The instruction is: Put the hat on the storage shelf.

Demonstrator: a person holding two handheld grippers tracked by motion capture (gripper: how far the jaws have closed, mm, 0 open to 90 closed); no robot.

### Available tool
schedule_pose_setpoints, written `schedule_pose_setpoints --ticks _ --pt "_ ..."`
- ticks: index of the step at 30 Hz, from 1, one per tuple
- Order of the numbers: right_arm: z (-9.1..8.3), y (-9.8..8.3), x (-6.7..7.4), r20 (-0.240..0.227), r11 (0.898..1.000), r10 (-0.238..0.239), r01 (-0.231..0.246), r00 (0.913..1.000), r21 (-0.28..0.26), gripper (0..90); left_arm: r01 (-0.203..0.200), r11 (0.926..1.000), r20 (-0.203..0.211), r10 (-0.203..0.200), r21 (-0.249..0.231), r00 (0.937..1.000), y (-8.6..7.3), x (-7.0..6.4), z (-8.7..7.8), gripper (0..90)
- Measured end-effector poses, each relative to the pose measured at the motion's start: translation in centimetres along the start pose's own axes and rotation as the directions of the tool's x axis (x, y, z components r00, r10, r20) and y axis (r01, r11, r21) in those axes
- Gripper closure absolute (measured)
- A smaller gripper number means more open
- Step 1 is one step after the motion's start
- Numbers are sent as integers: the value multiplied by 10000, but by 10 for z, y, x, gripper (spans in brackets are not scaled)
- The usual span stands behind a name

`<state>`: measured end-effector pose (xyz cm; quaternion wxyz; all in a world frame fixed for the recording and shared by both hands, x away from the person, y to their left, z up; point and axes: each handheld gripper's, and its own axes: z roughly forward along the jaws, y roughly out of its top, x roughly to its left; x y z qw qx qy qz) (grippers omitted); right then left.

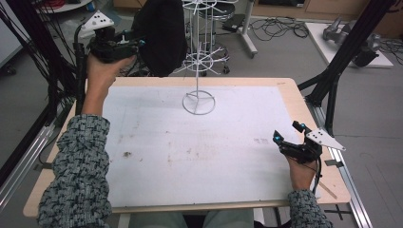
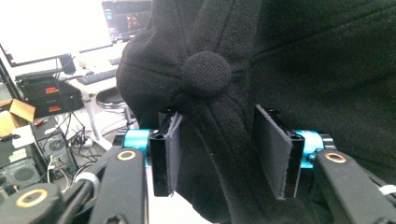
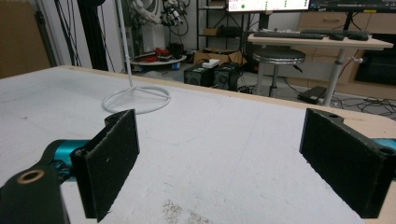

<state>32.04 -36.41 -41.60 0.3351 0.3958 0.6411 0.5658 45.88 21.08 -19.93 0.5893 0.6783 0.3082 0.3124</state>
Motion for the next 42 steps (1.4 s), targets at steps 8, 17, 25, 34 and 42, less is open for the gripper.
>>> schedule_pose_setpoints --ticks 8,17,25,34,42 --pt "1 0 0 2 10000 28 -28 10000 29 110 204 9998 -121 -204 26 9997 -3 2 -4 424" --pt "6 -1 0 19 9997 123 -124 9999 196 110 418 9990 -343 -413 157 9986 -9 6 -11 341" --pt "11 -2 -3 185 9996 287 -288 9994 72 110 385 9988 -610 -365 313 9975 -16 8 -28 301" --pt "25 -1 3 -19 9997 249 -249 9997 83 110 492 9986 -1234 -463 201 9913 -32 13 -64 253" --pt "27 0 7 -72 9997 226 -225 9997 86 110 529 9986 -1926 -533 -72 9798 -56 11 -104 235"
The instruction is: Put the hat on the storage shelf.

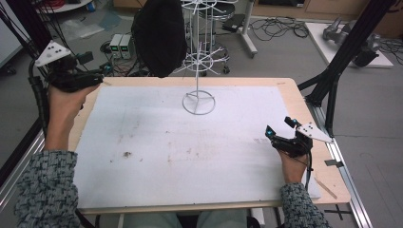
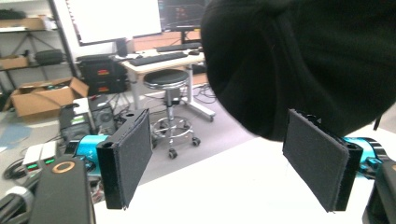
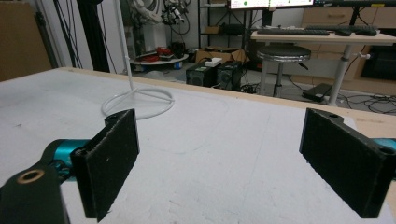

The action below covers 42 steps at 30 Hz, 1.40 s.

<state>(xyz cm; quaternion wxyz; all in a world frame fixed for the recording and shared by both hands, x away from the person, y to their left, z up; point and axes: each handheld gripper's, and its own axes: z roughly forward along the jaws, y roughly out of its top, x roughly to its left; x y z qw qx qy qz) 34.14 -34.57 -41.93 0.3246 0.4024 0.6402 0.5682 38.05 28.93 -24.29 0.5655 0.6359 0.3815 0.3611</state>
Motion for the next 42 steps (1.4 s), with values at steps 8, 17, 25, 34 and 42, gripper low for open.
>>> schedule_pose_setpoints --ticks 8,17,25,34,42 --pt "3 -1 1 -61 10000 -43 43 10000 70 110 -350 9994 -759 346 -38 9965 -39 -7 -28 219" --pt "3 -2 -1 -37 9998 55 -54 10000 184 110 -672 9973 -1187 703 300 9904 -80 -22 -42 210" --pt "3 -2 -2 -35 9997 98 -97 9999 222 110 -255 9987 -1334 312 436 9906 -124 -28 -52 209" --pt "3 -2 -1 -49 9996 105 -103 9999 249 110 73 9981 -1520 20 606 9884 -140 -25 -54 210" --pt "2 -2 -2 -13 9996 107 -106 9999 267 110 176 9981 -1557 -81 597 9878 -144 -22 -56 210"
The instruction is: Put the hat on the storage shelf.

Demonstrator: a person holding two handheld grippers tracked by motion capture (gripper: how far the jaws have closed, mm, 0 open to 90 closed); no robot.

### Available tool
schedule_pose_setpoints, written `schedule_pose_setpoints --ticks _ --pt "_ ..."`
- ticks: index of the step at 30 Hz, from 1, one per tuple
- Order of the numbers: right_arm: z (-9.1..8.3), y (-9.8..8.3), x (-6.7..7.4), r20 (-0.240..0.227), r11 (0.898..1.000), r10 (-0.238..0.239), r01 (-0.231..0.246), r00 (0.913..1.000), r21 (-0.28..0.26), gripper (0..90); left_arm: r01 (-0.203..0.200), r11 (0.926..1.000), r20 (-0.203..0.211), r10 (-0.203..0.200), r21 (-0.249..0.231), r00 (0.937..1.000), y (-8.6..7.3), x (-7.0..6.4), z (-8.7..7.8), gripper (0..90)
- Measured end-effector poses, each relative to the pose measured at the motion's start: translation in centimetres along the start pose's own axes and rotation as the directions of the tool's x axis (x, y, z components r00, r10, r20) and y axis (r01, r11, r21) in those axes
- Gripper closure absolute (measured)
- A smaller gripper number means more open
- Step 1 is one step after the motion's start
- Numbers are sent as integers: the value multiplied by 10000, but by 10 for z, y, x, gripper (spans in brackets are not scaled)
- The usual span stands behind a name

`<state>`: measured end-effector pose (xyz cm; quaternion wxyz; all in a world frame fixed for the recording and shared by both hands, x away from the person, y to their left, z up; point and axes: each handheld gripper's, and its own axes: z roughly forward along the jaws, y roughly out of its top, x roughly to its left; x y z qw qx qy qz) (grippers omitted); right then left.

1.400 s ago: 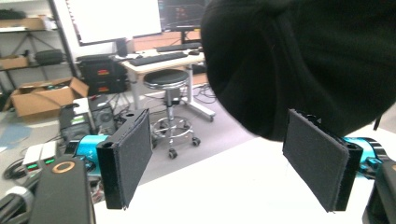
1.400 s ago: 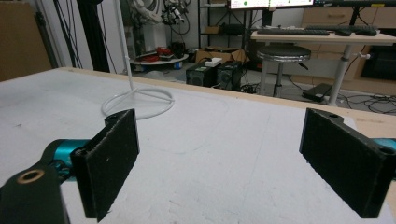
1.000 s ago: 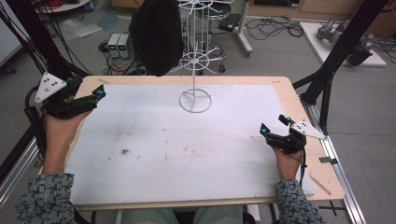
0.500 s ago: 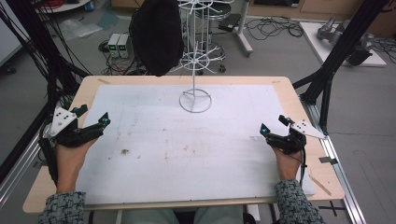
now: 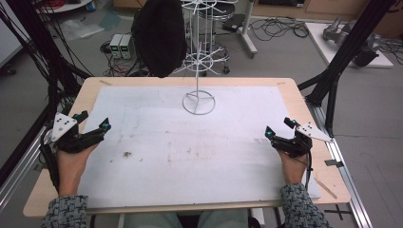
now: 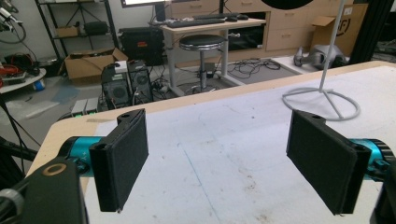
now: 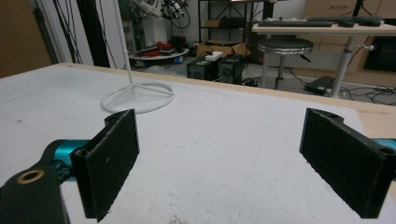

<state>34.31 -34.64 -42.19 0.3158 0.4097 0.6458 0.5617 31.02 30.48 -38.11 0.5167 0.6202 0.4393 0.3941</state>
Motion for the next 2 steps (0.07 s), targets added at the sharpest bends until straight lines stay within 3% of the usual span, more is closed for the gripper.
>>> schedule_pose_setpoints --ticks 2 --pt "0 0 0 -21 10000 -75 75 10000 -1 110 15 10000 0 -15 -66 10000 1 0 0 210"
